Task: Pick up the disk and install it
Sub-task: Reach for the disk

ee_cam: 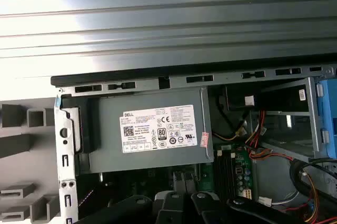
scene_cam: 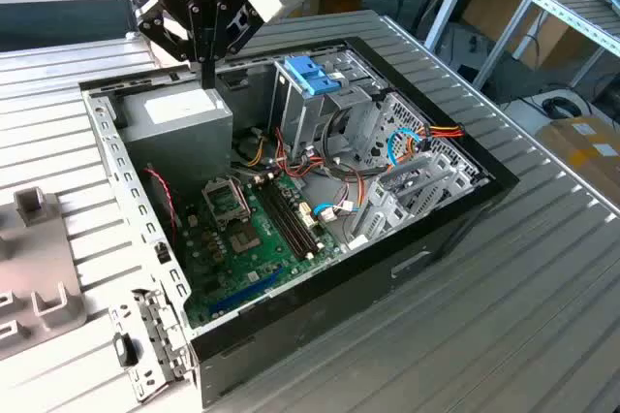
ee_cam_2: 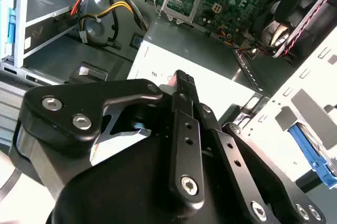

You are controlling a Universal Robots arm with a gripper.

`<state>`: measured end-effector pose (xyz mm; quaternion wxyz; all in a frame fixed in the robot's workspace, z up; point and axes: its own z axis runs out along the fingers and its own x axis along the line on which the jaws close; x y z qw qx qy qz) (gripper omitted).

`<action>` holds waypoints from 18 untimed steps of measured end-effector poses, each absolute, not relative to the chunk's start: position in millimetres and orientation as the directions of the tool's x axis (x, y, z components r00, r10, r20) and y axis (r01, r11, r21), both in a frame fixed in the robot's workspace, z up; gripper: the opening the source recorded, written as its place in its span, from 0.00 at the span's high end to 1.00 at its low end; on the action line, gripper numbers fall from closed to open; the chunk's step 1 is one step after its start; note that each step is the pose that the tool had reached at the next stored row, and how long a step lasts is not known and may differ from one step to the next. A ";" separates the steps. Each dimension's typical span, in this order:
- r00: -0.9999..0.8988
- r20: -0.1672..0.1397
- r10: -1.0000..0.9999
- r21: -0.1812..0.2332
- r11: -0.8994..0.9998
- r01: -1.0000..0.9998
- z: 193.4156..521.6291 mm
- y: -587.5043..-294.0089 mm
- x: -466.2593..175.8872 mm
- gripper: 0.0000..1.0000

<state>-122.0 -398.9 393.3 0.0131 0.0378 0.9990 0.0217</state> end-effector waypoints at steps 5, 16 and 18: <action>-0.997 -0.024 0.076 0.044 0.996 0.075 393.3 -398.9 -123.5 0.90; -0.997 -0.024 0.076 0.044 0.996 0.075 393.3 -398.9 -125.9 0.90; -0.997 -0.024 0.076 0.044 0.996 0.075 393.3 -398.9 -126.6 0.90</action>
